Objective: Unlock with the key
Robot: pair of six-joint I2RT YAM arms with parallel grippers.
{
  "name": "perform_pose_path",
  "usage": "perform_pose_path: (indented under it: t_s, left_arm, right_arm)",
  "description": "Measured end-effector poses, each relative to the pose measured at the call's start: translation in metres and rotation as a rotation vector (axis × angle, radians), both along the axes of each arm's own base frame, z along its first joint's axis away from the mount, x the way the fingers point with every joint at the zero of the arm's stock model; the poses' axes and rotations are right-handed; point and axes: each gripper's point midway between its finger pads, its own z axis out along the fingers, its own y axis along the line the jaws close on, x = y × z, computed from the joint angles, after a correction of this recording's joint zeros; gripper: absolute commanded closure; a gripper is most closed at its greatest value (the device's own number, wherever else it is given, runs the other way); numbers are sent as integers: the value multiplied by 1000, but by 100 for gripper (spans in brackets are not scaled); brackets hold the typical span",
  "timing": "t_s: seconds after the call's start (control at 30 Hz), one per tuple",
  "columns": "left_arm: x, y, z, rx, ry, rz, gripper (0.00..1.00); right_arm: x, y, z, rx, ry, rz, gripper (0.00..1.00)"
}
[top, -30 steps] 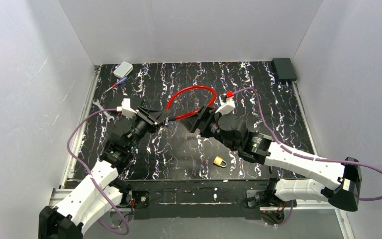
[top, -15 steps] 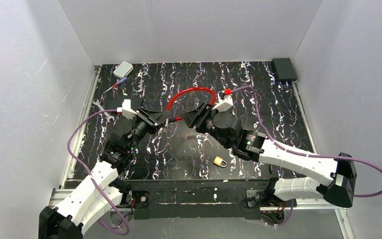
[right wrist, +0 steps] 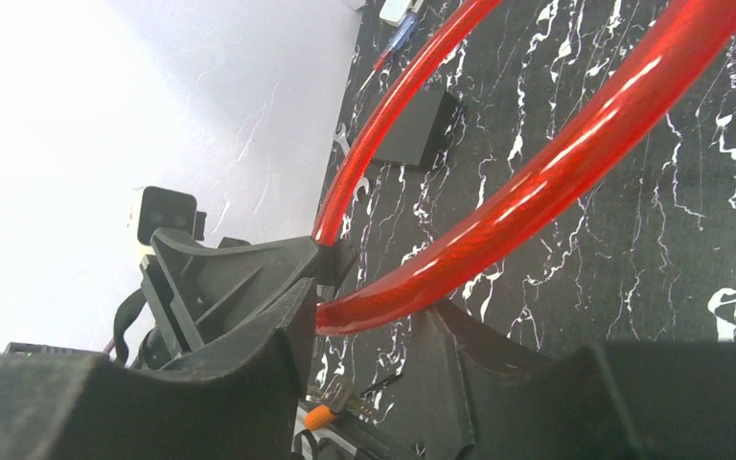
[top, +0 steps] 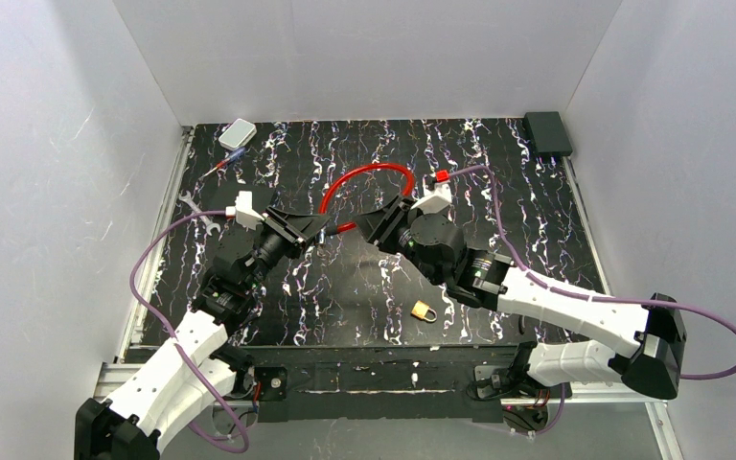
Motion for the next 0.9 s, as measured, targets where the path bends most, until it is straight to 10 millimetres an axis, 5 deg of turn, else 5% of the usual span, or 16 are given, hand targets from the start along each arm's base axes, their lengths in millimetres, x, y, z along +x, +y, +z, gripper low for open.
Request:
perform_pose_path:
  t_s: [0.2,0.57,0.9]
  left_arm:
    - [-1,0,-6,8,8,-2,100]
    - [-1,0,-12,23,17,-3,100]
    - [0,0,-13,24,15,-5,100]
  right_arm:
    - [9,0,-4,0,4,-18,53]
    - [19,11,3,58,6,-14,98]
    - [22,9,2,69,21,-22,99]
